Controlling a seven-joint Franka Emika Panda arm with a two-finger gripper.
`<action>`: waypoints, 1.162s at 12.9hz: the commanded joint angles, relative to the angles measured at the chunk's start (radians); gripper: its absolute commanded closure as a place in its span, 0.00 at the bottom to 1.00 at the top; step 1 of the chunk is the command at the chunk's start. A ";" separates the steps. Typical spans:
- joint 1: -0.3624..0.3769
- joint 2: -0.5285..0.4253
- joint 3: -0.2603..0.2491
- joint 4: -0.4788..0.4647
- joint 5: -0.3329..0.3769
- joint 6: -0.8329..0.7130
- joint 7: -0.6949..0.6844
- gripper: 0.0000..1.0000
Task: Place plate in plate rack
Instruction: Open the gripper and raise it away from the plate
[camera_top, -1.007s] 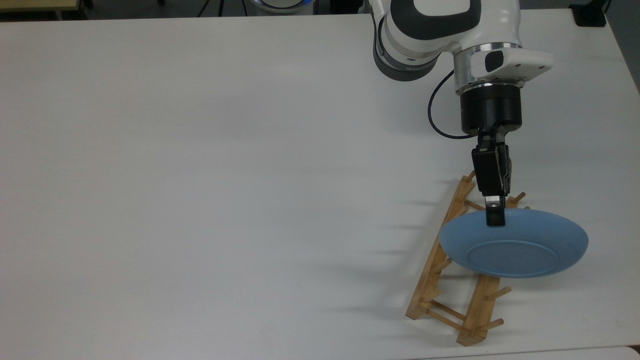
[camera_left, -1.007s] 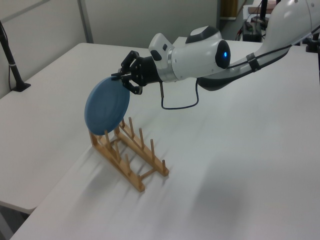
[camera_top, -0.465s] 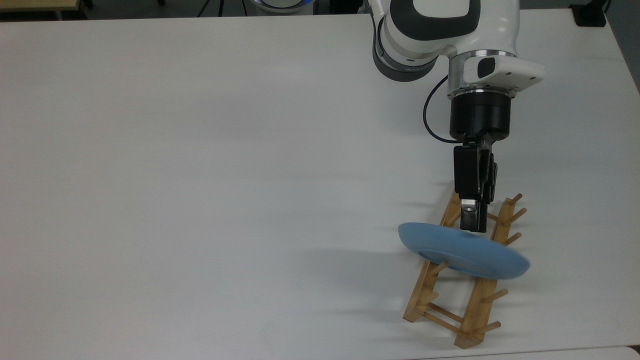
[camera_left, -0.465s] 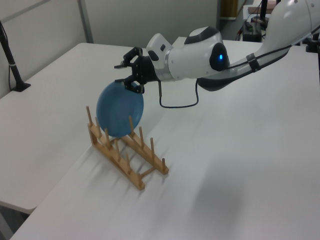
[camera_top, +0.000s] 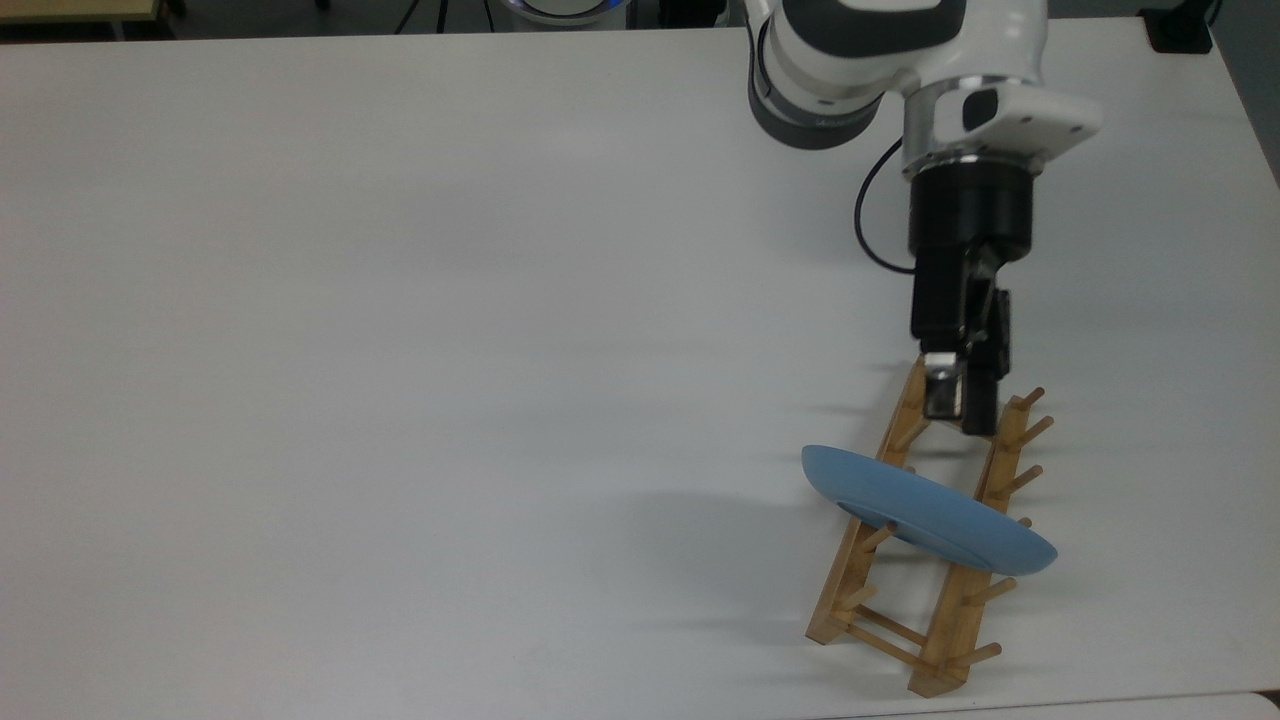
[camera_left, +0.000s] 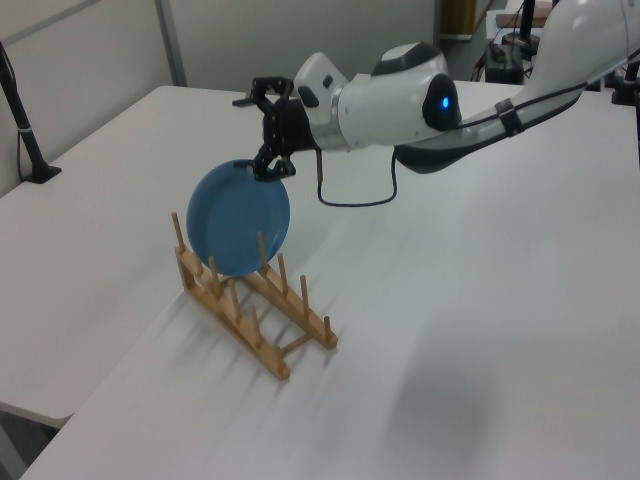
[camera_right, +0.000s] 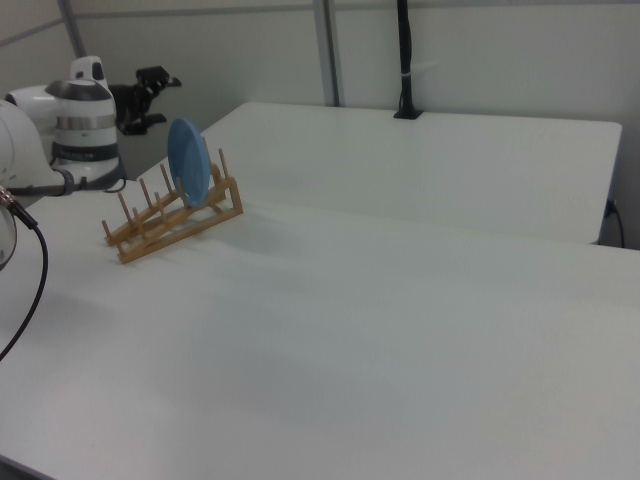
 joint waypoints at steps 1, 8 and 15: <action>-0.010 -0.092 0.063 -0.036 0.010 -0.040 0.042 0.00; -0.081 -0.264 0.215 -0.088 0.376 -0.155 0.054 0.00; -0.246 -0.515 0.315 -0.158 1.097 -0.565 0.053 0.00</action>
